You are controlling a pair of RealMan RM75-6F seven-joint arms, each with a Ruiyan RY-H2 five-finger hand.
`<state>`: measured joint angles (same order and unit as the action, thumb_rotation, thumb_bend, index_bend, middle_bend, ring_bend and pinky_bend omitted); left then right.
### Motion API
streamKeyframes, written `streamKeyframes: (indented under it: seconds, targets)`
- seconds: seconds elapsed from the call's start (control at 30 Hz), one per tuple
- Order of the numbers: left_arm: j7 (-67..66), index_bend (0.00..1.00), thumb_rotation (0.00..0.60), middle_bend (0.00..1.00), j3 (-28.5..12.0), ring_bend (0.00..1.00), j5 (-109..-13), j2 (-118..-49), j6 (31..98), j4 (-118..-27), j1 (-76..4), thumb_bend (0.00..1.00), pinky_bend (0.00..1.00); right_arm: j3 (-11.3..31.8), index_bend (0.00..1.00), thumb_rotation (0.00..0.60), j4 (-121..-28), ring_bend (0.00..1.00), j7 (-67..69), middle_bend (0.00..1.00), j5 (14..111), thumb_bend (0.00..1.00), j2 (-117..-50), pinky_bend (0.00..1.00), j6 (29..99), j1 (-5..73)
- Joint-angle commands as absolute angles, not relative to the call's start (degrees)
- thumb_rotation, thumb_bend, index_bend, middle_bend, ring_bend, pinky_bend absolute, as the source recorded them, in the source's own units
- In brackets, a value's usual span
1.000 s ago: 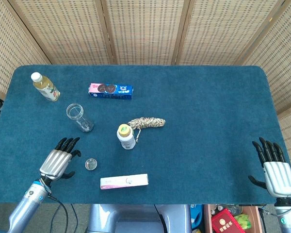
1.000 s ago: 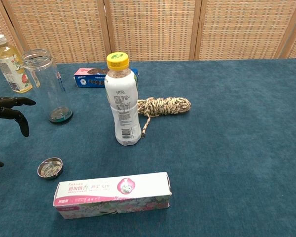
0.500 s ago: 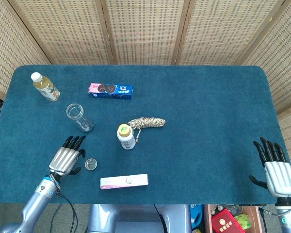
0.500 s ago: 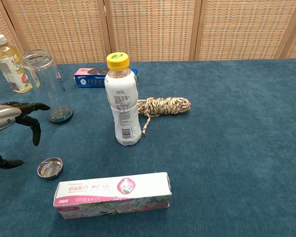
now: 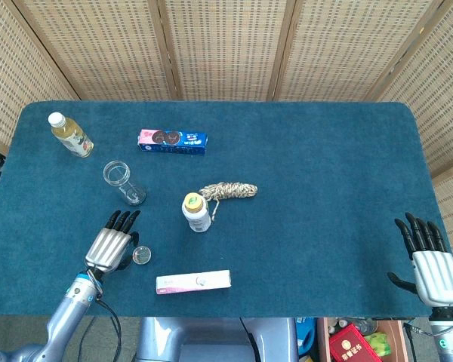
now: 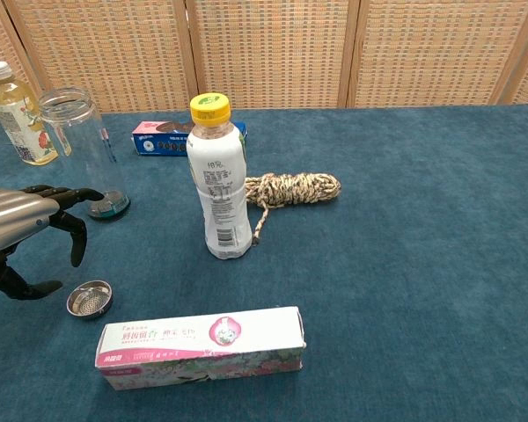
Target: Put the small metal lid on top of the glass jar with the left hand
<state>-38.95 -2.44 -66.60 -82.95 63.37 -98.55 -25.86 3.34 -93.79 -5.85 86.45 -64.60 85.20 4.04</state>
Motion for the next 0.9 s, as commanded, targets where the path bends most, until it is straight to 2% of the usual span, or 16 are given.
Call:
streamKeyframes:
  seconds: [0.03,0.9]
  targets:
    - [-39.44,0.5,0.6,0.0,-2.28,0.0,-65.81,-83.9,63.46,-97.97,-26.18,0.37,0.0,3.32,0.04,0.6,-93.77,0.0,-5.68,0.0,86.42,0.1,-64.56,0.0,85.1,4.06]
    - [-41.37,0.51,0.6,0.0,-1.09,0.0,-63.39,-88.46,64.39,-94.84,-27.79,0.38,0.0,3.34,0.04,0.6,-93.91,0.0,-4.33,0.0,86.65,0.1,-64.2,0.0,85.3,4.01]
